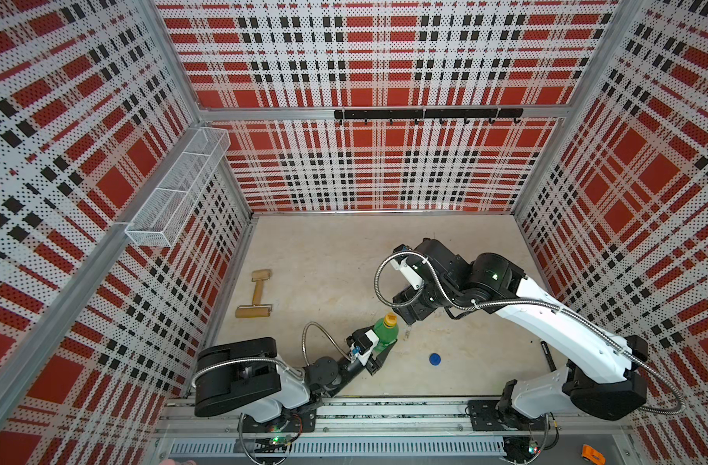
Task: Screw on the bottle caps
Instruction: Close the bottle cap on the plastic bottle, then screw the bottle cap onto the plastic bottle.
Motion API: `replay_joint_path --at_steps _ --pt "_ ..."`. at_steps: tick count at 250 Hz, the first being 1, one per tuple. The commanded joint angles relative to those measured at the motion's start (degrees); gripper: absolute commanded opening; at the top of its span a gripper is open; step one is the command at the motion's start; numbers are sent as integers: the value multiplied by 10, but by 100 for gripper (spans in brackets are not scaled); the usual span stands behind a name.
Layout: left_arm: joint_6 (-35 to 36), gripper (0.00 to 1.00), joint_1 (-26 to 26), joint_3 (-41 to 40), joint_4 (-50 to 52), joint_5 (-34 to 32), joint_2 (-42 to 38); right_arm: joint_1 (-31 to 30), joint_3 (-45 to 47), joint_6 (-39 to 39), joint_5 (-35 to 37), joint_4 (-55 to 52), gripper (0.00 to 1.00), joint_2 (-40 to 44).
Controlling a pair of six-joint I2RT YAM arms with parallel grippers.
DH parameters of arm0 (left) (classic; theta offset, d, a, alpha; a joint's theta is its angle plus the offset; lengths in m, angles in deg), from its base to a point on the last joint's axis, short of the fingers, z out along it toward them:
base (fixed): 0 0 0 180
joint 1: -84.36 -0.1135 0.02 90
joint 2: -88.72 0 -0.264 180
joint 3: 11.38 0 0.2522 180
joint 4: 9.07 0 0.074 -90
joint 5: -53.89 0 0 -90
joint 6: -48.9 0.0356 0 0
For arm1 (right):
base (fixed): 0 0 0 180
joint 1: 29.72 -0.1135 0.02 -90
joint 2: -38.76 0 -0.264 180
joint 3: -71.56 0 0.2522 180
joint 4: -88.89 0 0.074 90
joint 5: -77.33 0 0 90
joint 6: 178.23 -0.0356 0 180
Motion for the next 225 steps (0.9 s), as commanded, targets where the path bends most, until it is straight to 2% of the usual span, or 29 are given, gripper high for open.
replay_joint_path --at_steps 1,225 --pt "-4 59 -2 9 -14 3 0 -5 10 0 -10 26 84 -3" --pt "-5 59 -2 8 -14 2 1 -20 6 1 -11 21 82 -11"
